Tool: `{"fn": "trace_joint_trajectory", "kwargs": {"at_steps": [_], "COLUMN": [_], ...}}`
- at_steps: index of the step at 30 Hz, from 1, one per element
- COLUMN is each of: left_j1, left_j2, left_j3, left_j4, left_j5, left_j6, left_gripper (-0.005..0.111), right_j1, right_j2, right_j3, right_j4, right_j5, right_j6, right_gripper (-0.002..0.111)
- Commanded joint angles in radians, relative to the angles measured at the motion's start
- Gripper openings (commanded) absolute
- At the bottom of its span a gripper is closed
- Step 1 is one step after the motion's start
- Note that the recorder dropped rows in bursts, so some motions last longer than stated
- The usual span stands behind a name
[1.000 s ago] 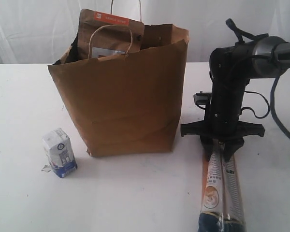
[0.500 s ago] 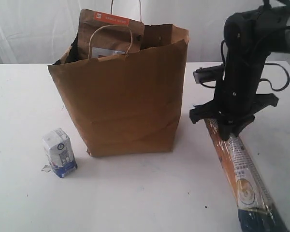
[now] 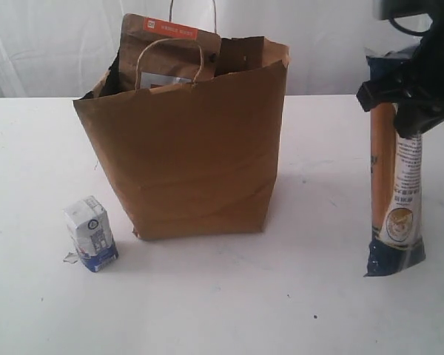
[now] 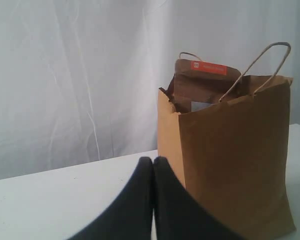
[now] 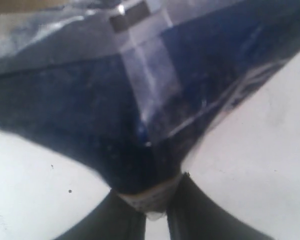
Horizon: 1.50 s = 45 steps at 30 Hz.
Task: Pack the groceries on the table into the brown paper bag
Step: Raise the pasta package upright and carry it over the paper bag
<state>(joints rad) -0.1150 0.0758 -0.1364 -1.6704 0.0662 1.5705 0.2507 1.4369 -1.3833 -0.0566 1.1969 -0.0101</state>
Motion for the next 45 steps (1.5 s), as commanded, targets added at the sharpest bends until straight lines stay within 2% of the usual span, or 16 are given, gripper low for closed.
{"fn": "trace_joint_trajectory", "kwargs": {"at_steps": [1, 7, 13, 21, 29, 45], "left_j1": [0.003, 0.003, 0.003, 0.003, 0.003, 0.003], "left_j2": [0.003, 0.003, 0.003, 0.003, 0.003, 0.003], "left_j3": [-0.004, -0.004, -0.004, -0.004, -0.004, -0.004], "left_j4": [-0.014, -0.014, -0.014, -0.014, -0.014, -0.014], "left_j5": [0.006, 0.006, 0.006, 0.006, 0.006, 0.006], "left_j6": [-0.001, -0.001, -0.001, -0.001, -0.001, -0.001], "left_gripper": [0.0, 0.0, 0.0, 0.0, 0.0, 0.0], "right_j1": [-0.003, -0.003, -0.002, -0.002, 0.003, 0.236], "right_j2": [-0.071, -0.157, -0.223, -0.223, -0.152, 0.1], "right_j3": [-0.001, -0.002, -0.009, -0.142, -0.258, -0.415], "right_j4": [0.017, 0.153, 0.305, 0.465, 0.567, 0.572], "right_j5": [-0.062, -0.241, -0.56, -0.838, -0.858, -1.004], "right_j6": [-0.013, -0.013, -0.013, -0.015, -0.015, -0.093], "right_gripper": [0.0, 0.0, 0.0, 0.0, 0.0, 0.0]}}
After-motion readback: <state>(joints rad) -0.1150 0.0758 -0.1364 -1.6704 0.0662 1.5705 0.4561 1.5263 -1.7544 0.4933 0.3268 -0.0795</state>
